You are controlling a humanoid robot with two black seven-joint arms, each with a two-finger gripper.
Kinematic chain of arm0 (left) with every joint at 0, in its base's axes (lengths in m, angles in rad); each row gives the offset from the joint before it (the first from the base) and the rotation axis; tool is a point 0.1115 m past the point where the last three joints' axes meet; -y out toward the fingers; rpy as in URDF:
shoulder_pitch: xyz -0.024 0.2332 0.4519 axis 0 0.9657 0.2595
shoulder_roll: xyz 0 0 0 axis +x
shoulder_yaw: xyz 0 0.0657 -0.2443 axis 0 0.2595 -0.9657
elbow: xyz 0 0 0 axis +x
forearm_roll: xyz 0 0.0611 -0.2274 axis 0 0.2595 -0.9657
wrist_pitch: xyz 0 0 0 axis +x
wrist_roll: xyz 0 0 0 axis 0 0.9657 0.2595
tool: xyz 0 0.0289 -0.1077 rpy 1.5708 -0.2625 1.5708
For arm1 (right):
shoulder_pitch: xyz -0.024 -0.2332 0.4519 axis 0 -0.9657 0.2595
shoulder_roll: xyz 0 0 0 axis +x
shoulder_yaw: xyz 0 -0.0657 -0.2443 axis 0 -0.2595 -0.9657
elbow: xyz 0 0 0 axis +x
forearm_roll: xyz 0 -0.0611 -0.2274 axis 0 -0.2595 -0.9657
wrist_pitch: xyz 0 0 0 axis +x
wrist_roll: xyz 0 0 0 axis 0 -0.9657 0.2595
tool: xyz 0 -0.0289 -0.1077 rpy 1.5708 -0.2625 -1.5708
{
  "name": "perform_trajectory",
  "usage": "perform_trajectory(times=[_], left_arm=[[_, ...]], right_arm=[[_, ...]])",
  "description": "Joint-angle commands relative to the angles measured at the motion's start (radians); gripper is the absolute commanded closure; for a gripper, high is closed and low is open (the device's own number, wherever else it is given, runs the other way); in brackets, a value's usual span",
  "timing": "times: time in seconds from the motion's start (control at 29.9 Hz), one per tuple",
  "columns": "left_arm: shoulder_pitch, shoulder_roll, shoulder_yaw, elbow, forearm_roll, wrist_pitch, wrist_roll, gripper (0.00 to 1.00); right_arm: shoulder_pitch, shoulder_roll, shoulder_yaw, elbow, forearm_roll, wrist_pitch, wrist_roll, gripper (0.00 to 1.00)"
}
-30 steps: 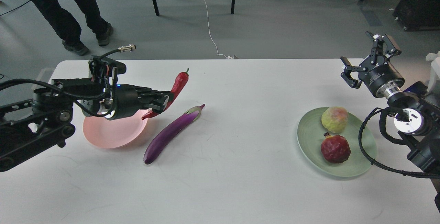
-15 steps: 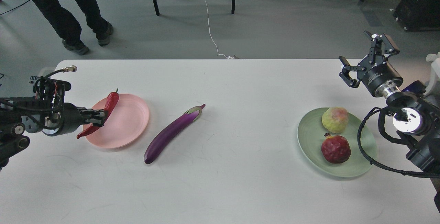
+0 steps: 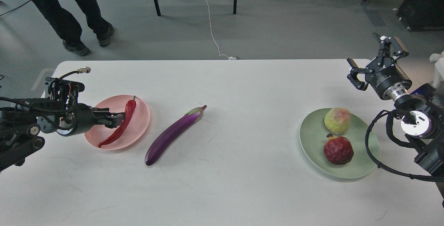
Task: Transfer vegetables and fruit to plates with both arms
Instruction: 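Lower the chili onto the pink plate and open the left gripper, then grasp the purple eggplant with the left gripper and lift it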
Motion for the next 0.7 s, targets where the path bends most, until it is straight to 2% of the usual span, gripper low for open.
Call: perform_trajectory(times=[0.0, 0.1, 0.23, 0.5, 0.67], left_arm=[[-0.068, -0.007, -0.008, -0.030, -0.002, -0.006, -0.001, 0.37], [-0.141, -0.057, 0.001, -0.082, 0.000, -0.012, 0.005, 0.37], [-0.159, -0.178, 0.004, -0.087, 0.032, -0.014, 0.035, 0.37], [-0.142, -0.308, 0.117, -0.050, 0.265, -0.003, 0.045, 0.41], [-0.098, -0.317, 0.125, -0.045, 0.276, -0.002, 0.045, 0.43]], right_arm=[[-0.005, 0.000, 0.000, 0.000, 0.000, 0.000, 0.001, 0.01], [-0.008, 0.001, 0.000, 0.000, 0.000, 0.000, 0.001, 0.01], [-0.008, 0.001, 0.000, 0.002, 0.000, 0.000, 0.001, 0.01], [-0.010, -0.022, 0.000, 0.000, 0.000, 0.000, 0.001, 0.01], [-0.019, -0.033, 0.000, 0.000, 0.000, 0.000, 0.001, 0.01]])
